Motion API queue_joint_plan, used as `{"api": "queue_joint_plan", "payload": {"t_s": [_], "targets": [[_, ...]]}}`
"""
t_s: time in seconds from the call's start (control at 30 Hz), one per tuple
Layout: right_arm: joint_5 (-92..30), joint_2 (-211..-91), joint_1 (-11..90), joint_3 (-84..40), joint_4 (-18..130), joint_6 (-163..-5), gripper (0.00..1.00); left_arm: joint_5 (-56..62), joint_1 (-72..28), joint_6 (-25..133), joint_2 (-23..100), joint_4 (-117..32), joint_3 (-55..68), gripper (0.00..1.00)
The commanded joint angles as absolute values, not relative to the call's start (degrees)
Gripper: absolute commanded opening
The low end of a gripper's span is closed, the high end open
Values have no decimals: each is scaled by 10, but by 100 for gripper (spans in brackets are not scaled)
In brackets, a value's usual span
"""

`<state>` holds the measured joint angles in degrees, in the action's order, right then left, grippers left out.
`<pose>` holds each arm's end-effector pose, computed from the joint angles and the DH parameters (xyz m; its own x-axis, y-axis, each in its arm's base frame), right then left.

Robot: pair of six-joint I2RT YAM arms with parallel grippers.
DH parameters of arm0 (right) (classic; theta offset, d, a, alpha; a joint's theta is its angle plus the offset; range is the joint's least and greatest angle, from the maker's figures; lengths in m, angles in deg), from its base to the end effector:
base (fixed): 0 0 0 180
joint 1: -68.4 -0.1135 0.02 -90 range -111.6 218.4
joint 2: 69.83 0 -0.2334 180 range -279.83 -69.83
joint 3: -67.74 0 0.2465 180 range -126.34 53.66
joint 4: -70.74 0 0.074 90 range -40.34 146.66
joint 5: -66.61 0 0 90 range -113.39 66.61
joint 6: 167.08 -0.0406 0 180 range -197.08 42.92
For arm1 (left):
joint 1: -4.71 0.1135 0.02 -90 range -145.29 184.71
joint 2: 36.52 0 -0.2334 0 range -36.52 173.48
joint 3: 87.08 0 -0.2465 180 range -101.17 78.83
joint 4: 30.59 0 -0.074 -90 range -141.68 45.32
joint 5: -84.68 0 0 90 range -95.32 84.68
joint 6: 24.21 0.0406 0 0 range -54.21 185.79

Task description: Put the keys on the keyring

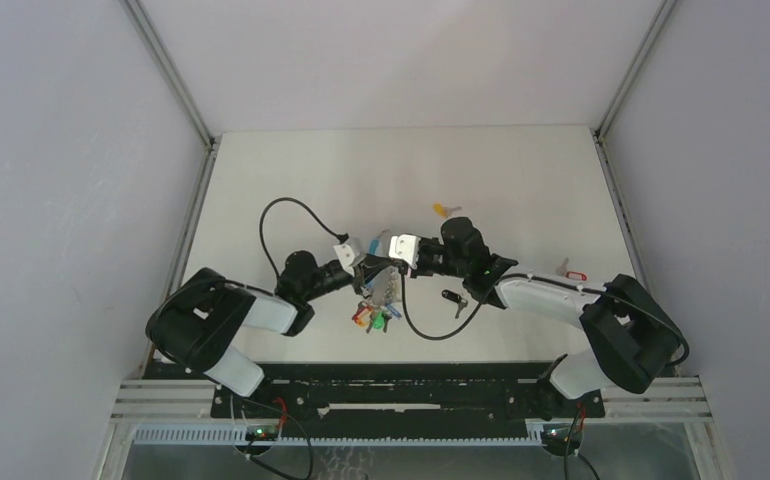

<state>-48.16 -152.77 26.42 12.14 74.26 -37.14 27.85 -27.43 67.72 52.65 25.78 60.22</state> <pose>0.2203 0.2211 0.1871 0.3426 -0.4759 -0.8100 -0.8769 0.1475 -0.4576 0.2090 -0.1575 0.1412 0.0291 0.0150 -0.9995 0.9081 0.4174 0.0327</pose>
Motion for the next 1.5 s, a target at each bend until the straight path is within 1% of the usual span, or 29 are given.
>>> {"api": "queue_joint_plan", "payload": {"t_s": [0.0,0.1,0.17,0.33,0.47,0.6,0.77,1.03,1.23,1.47], "targets": [[-379,-1507,258,137,788,-383,35,277,-278,672,485,284,602,0],[-357,-1486,265,143,791,-405,33,269,-278,675,471,246,597,0],[-366,-1474,268,143,784,-413,33,263,-278,675,466,223,594,0],[-499,-1454,289,147,768,-427,33,241,-278,672,453,151,571,0],[-571,-1443,311,146,778,-469,34,213,-279,686,432,63,549,0],[-617,-1451,310,142,755,-427,33,205,-278,694,413,-5,529,0],[-644,-1476,306,122,712,-373,28,195,-280,715,385,-104,495,0],[-660,-1526,313,76,685,-337,26,177,-294,779,363,-248,444,0],[-687,-1552,325,75,727,-346,26,177,-302,811,359,-297,425,0],[-708,-1582,328,57,722,-347,26,183,-310,831,351,-324,412,0]]}}
